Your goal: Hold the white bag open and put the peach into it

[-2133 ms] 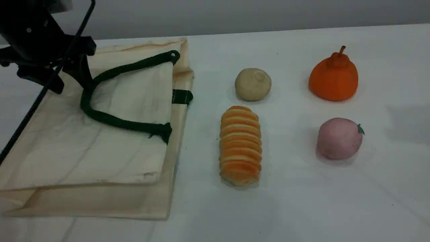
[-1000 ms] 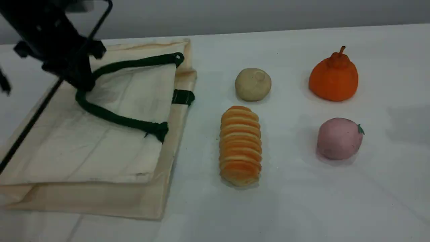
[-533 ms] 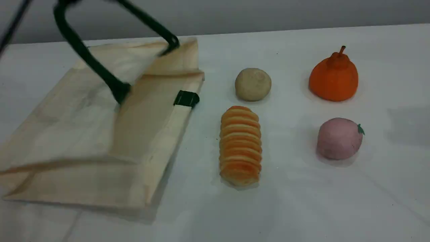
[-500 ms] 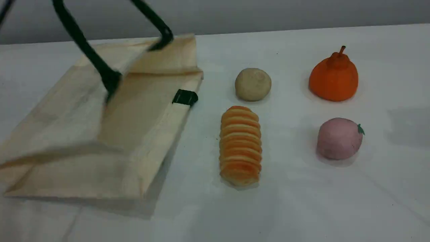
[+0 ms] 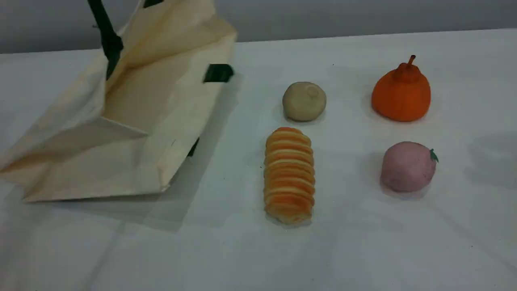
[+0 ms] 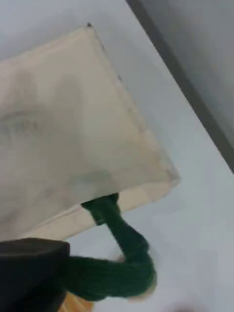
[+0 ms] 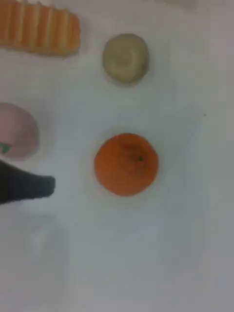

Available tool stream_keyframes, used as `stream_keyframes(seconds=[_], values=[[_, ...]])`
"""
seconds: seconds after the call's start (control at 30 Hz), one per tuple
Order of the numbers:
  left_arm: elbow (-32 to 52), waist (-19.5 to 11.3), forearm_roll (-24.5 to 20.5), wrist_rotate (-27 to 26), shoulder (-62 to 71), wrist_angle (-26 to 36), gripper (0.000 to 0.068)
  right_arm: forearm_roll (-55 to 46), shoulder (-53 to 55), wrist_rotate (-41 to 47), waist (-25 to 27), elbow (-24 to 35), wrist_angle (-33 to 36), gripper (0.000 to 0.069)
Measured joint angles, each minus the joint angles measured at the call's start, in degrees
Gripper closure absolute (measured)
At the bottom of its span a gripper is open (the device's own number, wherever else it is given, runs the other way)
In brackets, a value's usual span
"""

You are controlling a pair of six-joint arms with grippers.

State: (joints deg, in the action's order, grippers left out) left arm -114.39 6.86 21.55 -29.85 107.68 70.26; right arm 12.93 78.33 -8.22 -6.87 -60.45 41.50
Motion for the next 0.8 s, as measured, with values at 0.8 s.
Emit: stream_keyframes(seconds=[0.8], values=[[0.0, 6.5, -2.0, 0.8, -2.8, -0.3, 0.0587, 5.0, 14.2, -7.8, 0.0, 0.0, 8.7, 0.0139]])
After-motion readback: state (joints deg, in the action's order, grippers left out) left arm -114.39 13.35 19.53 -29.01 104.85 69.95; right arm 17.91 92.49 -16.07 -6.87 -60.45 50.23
